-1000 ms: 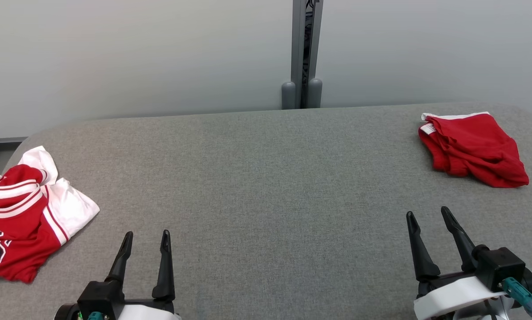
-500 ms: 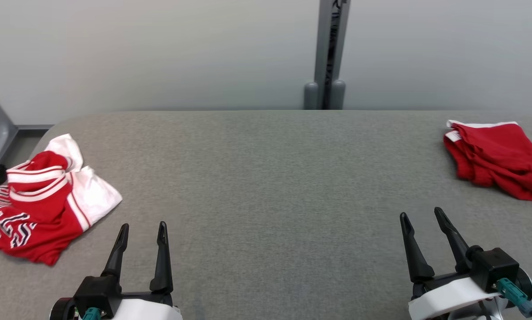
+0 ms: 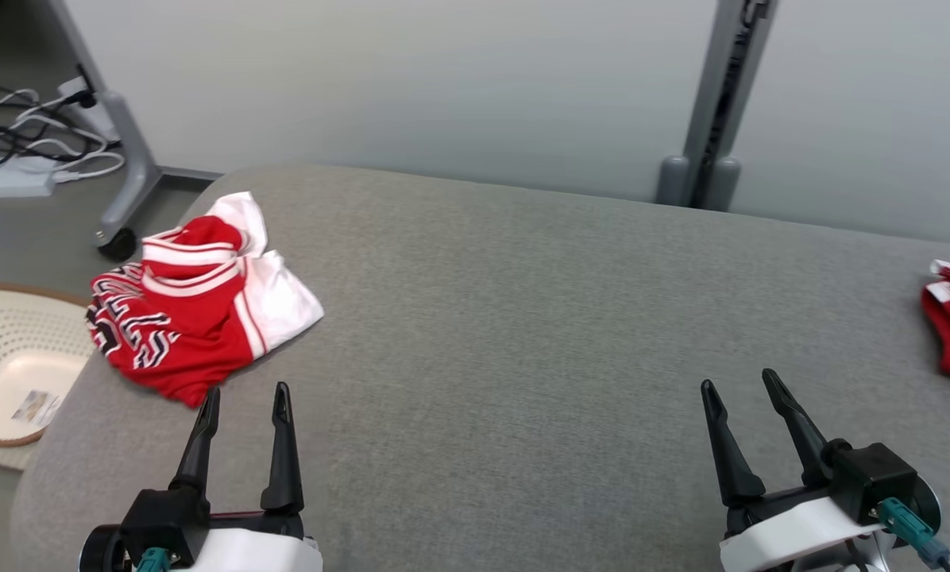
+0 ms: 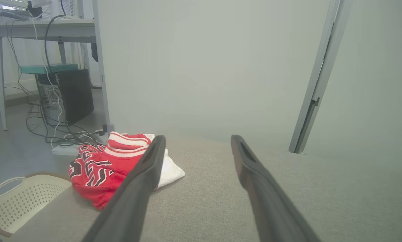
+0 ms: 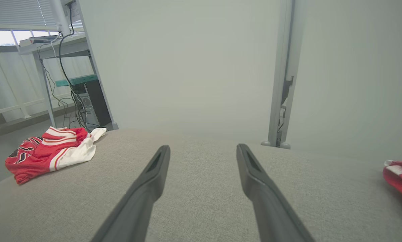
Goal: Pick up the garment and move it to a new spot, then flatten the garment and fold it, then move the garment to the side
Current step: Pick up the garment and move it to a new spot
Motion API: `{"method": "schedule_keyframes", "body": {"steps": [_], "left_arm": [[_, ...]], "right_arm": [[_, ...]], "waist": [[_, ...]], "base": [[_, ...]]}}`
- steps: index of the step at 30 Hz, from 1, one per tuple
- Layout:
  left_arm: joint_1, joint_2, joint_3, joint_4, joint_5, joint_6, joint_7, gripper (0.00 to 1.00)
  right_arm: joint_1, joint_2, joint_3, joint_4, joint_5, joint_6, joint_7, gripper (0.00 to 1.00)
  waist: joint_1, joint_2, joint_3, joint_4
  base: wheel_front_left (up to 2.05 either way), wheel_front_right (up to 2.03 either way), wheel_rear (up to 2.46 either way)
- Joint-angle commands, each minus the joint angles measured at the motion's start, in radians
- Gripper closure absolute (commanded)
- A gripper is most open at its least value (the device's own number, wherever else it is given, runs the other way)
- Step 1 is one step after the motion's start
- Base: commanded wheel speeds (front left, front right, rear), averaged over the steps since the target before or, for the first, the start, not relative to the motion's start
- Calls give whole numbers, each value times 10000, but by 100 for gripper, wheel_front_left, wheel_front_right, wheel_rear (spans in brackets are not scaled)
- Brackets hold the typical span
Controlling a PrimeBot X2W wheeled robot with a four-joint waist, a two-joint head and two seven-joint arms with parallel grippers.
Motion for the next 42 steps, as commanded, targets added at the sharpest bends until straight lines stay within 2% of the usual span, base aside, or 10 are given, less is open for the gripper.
{"method": "schedule_keyframes", "body": {"steps": [1, 9, 20, 33, 42], "left_arm": [[12, 28, 4, -89, -55, 89, -35, 0], [130, 28, -5, -215, -72, 129, -35, 0], [222, 28, 65, -299, -54, 183, -35, 0], [268, 28, 162, -315, -158, 260, -35, 0], [-81, 28, 65, -513, -536, 406, -35, 0]], "right_arm": [[22, -38, 10, -38, 36, -2, -8, 0], [103, -41, 313, -128, 166, -2, -8, 0], [129, -170, 466, -319, 244, -2, -8, 0], [166, -272, 640, -262, 364, -2, -8, 0], [-183, -721, 747, -431, 383, -2, -8, 0]], "waist": [[0, -1, 26, 418], [0, -1, -18, 1259], [0, -1, -45, 1873], [0, -1, -84, 1903], [0, -1, 649, 1802]], "base": [[0, 0, 0], [0, 0, 0], [0, 0, 0], [0, 0, 0], [0, 0, 0]]}}
